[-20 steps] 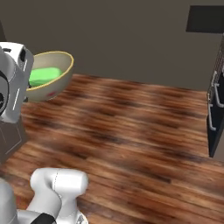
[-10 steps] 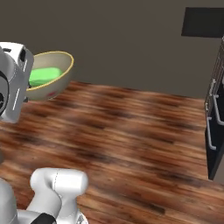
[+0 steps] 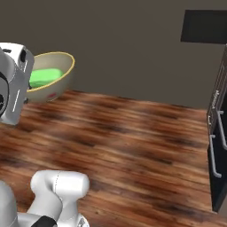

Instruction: Pick the corn from the sink and place it in the bowl. Then pick the bowl and place it in the microwave. Then close the microwave door and press the start button.

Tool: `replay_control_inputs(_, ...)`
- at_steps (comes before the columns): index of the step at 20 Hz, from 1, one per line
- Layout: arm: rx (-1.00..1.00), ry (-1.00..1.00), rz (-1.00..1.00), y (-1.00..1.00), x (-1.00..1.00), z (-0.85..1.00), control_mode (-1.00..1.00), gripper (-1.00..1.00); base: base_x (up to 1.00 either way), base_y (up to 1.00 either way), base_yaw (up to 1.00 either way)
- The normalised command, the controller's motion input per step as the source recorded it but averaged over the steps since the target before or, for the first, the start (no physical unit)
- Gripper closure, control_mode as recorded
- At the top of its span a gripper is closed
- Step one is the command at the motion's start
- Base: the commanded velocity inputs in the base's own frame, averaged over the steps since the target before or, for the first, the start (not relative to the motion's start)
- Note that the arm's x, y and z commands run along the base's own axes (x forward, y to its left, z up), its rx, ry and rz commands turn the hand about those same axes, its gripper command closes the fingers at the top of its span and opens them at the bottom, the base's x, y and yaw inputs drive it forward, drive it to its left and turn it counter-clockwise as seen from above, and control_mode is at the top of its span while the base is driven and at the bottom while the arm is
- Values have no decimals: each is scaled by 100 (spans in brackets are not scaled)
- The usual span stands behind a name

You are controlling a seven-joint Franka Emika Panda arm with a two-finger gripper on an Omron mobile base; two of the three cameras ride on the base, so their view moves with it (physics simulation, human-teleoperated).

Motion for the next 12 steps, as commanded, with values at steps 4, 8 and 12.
replay_control_inputs(4, 0, 0, 0, 0, 0, 0, 100, 100, 100, -2, 0)
replay_control_inputs(8, 0, 0, 0, 0, 0, 0, 100, 100, 100, 0, 0)
replay_control_inputs(12, 0, 0, 0, 0, 0, 0, 100, 100, 100, 0, 0)
